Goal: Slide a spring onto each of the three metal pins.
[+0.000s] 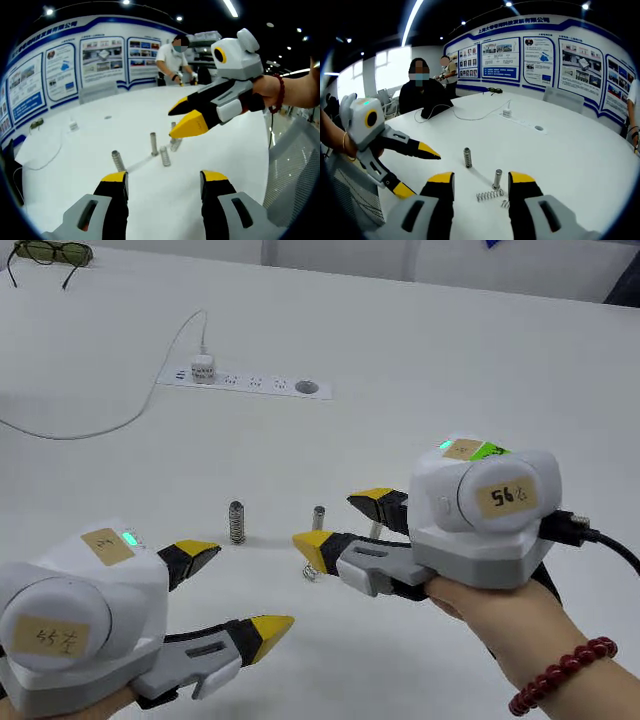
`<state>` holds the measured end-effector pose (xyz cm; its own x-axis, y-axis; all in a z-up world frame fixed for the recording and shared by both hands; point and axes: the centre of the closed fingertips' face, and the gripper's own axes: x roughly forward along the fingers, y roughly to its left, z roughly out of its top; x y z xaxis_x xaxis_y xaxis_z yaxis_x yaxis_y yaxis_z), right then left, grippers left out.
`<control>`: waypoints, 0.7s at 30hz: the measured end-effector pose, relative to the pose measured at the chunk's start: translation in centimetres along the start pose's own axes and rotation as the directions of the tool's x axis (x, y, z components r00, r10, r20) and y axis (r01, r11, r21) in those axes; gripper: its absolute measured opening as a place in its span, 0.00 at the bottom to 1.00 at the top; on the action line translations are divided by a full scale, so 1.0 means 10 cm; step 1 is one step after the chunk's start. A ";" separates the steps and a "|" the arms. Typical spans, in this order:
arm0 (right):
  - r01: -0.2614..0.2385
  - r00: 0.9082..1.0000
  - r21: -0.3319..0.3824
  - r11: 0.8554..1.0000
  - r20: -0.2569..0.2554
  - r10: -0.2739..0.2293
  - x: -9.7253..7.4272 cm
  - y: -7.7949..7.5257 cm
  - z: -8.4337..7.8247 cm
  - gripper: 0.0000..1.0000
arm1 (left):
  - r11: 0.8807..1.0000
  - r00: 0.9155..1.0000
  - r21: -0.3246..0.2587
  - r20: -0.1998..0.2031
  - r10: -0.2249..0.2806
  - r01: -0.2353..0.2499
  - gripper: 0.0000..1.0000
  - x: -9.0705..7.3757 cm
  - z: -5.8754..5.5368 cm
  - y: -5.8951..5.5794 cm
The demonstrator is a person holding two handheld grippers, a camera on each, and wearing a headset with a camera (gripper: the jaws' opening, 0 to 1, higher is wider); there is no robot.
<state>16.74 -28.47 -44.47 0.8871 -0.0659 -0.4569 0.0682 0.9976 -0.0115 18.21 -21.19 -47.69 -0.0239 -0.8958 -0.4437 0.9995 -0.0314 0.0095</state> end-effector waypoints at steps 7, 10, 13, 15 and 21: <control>0.005 1.000 0.014 1.000 0.014 -0.005 -0.11 -0.04 -0.04 0.46 | 1.000 1.000 0.002 -0.004 -0.006 0.006 0.57 0.10 0.01 -0.01; 0.000 1.000 0.017 1.000 0.017 -0.001 -0.16 -0.04 -0.06 0.46 | 1.000 1.000 0.002 -0.005 -0.007 0.007 0.56 0.14 0.02 -0.02; -0.004 1.000 0.020 1.000 0.022 0.004 -0.21 -0.03 -0.09 0.46 | 1.000 1.000 0.004 -0.009 -0.007 0.007 0.55 0.18 0.02 -0.02; -0.006 1.000 0.015 1.000 0.022 0.005 -0.24 -0.03 -0.11 0.46 | 1.000 1.000 0.000 -0.011 -0.002 0.002 0.54 0.22 0.02 -0.01; -0.008 1.000 0.020 1.000 0.030 0.007 -0.32 -0.05 -0.15 0.47 | 1.000 1.000 -0.010 -0.017 0.002 -0.002 0.49 0.31 0.01 -0.02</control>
<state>13.15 -28.76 -44.29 0.9008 -0.0592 -0.4301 0.0702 0.9975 0.0098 17.88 -23.96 -48.97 -0.0217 -0.8883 -0.4587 0.9997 -0.0253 0.0018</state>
